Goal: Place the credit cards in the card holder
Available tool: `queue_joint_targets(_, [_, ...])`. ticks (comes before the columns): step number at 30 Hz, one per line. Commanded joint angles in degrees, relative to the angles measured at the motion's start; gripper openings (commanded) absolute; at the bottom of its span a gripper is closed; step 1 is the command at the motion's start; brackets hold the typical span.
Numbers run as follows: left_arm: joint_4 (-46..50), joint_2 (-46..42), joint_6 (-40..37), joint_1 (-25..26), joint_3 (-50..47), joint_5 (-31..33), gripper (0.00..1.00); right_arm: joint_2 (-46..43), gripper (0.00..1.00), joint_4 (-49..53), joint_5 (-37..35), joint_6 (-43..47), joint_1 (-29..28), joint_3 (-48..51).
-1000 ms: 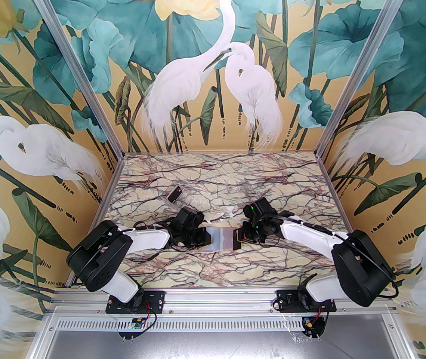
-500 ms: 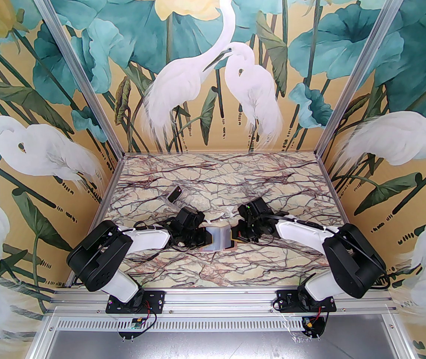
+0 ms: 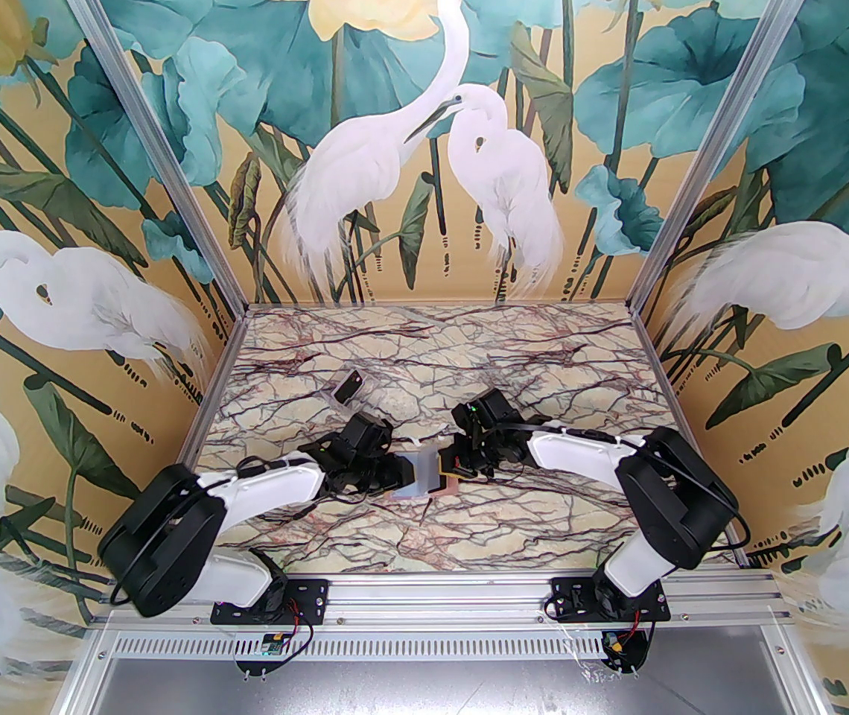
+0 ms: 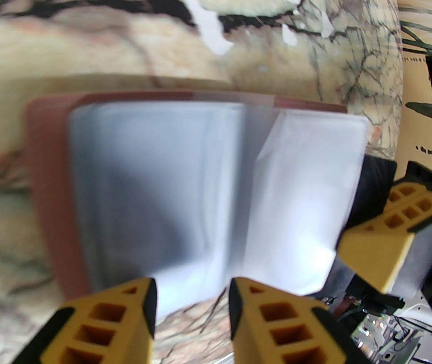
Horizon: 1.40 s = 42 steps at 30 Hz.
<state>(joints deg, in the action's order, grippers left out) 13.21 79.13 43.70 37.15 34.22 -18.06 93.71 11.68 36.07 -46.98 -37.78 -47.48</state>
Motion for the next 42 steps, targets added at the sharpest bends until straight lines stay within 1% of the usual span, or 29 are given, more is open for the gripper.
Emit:
queue_joint_targets(1, [4.96, -2.21, -0.9, -0.35, 0.25, 4.16, 0.42, 0.12, 0.0, -1.23, 0.58, -0.79, -0.61, -1.81])
queue_joint_targets(3, [4.86, -1.95, -0.82, -0.57, -0.09, 4.14, 0.41, -0.49, 0.0, -1.05, 0.56, -0.7, -0.76, -2.05])
queue_joint_targets(6, [4.46, -0.72, -0.78, -0.72, -0.55, 4.95, 0.34, -1.48, 0.0, -0.27, 0.42, -0.41, -1.0, -2.57])
queue_joint_targets(12, [1.29, 3.09, -0.38, -0.76, -1.67, 4.19, 0.29, -3.11, 0.0, 0.41, 0.92, 0.05, -1.41, -3.04])
queue_joint_targets(17, [-0.18, 4.29, -0.2, -0.76, -2.4, 3.94, 0.27, -2.49, 0.0, -0.32, 1.97, 0.01, -1.96, -3.82])
queue_joint_targets(23, [0.56, 3.59, -0.48, -0.85, -2.71, 4.4, 0.27, 1.4, 0.0, 0.7, 0.18, 0.99, -2.21, -5.25])
queue_joint_targets(25, [1.51, 2.72, -0.59, -1.0, -2.59, 4.75, 0.29, 3.39, 0.0, -0.71, 0.65, 0.52, -2.31, -5.23])
queue_joint_targets(26, [2.27, 2.2, -0.72, -1.02, -2.56, 5.08, 0.31, 4.19, 0.0, -1.46, 0.79, 0.32, -2.39, -5.21])
queue_joint_targets(28, [3.97, 0.85, -1.02, -1.12, -2.36, 5.79, 0.32, 5.28, 0.0, -2.32, 0.84, 0.31, -2.56, -5.37])
queue_joint_targets(30, [7.35, -0.86, -1.25, -1.53, -2.07, 7.91, 0.34, 6.3, 0.0, -2.62, 0.75, 0.29, -2.57, -5.51])
queue_joint_targets(32, [13.18, -2.76, -1.86, -1.96, -0.73, 11.63, 0.36, 6.91, 0.0, -2.75, 0.92, 0.27, -2.64, -5.58])
queue_joint_targets(34, [16.21, -5.32, -2.45, -2.5, -0.12, 12.6, 0.36, 7.04, 0.0, -2.84, 0.87, 0.29, -2.73, -5.35])
queue_joint_targets(38, [17.14, -10.68, -2.57, -3.2, 0.23, 10.84, 0.37, 7.77, 0.0, -3.14, 1.02, 0.31, -2.93, -5.19])
queue_joint_targets(39, [15.61, -11.36, -2.73, -3.15, 0.13, 8.97, 0.37, 7.85, 0.0, -3.11, 1.06, 0.24, -3.04, -5.15])
queue_joint_targets(42, [5.0, -11.25, -1.61, -3.15, -1.37, 0.2, 0.36, 7.9, 0.0, -3.49, 0.98, 0.07, -3.18, -5.04])
